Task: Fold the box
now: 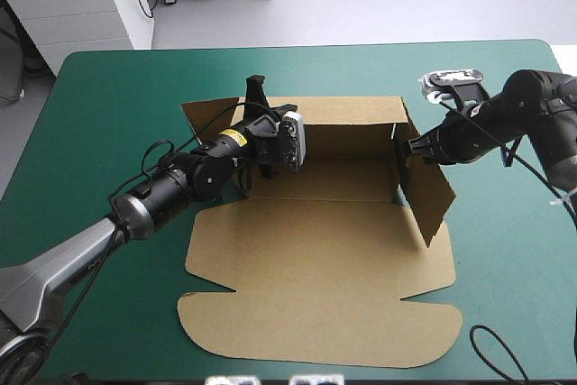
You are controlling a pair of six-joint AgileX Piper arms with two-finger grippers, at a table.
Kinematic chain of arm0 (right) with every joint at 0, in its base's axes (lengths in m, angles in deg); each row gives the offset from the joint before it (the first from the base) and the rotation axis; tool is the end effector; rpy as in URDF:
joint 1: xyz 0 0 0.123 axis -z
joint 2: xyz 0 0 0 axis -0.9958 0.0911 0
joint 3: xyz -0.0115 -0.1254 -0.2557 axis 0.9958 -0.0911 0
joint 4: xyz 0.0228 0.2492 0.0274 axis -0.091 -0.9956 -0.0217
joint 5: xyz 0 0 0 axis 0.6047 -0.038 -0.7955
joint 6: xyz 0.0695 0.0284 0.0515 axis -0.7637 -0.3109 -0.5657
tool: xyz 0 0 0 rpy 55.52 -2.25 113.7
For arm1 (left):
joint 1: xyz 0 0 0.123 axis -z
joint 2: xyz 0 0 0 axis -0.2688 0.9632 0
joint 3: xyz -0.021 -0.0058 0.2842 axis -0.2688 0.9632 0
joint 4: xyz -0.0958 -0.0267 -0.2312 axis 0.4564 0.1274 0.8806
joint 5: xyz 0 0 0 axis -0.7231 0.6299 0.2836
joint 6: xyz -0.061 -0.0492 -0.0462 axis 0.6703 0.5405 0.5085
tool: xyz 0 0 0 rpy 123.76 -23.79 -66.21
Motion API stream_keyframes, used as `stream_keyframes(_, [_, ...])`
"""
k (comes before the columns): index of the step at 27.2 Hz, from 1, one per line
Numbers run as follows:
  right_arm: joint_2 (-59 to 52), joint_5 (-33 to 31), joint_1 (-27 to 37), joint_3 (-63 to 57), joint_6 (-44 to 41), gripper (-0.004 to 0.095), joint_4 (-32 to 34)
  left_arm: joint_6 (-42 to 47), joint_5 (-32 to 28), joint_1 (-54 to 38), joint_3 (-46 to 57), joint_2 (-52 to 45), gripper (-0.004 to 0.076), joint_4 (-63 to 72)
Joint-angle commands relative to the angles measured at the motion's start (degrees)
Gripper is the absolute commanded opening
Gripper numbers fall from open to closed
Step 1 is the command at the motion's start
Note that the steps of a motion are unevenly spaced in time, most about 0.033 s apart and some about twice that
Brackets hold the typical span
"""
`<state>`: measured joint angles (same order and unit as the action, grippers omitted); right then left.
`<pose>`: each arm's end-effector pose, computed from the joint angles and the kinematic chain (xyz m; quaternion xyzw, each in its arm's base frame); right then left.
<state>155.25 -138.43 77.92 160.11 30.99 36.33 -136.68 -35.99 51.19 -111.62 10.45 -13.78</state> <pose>0.2868 0.0591 0.3771 -0.1515 0.9552 0.1302 0.2184 0.2962 -0.2110 0.3287 0.6376 0.4799 0.1860 0.5732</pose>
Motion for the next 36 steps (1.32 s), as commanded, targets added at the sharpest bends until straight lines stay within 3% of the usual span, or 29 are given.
stream_keyframes(1, [-2.22, -0.09, 0.54, 1.26, 0.92, -0.0018, -2.17, -0.07, -3.57, 0.00, -1.67, -2.30, -0.0008, 1.64])
stream_keyframes(12, [-2.22, 0.02, 0.54, 1.26, 2.66, 0.0007, -2.17, -0.32, -3.20, 0.00, -1.67, -2.30, -0.0008, 1.06])
stream_keyframes(14, [-2.22, 0.02, 0.54, 1.38, 2.95, 0.0083, -2.17, -1.48, -3.20, 0.00, -1.67, -2.30, -0.0008, 1.06])
stream_keyframes(20, [-2.59, 0.02, 0.54, 4.78, 2.95, 0.0442, -2.36, -1.73, -3.17, 0.00, -1.67, -2.30, -0.0008, 1.06])
stream_keyframes(22, [-2.84, 0.02, 0.54, 7.08, 2.95, 0.0476, -2.36, -1.84, -2.95, 0.00, -1.67, -2.30, -0.0008, 1.06])
stream_keyframes(27, [-2.96, 1.77, 0.54, 13.00, 2.28, 0.0392, -1.88, -4.25, -2.09, 0.00, -1.67, -2.19, -0.0008, 1.06])
stream_keyframes(32, [-1.70, 10.45, 0.54, 15.29, -0.47, 0.0002, 1.75, -4.61, -2.09, 0.00, -1.67, -1.95, -0.0008, 1.06])
stream_keyframes(36, [3.63, 11.56, 0.54, 15.53, -3.15, -0.0015, 4.90, -4.61, -3.11, 0.00, -1.67, -1.10, -0.0008, 1.06])
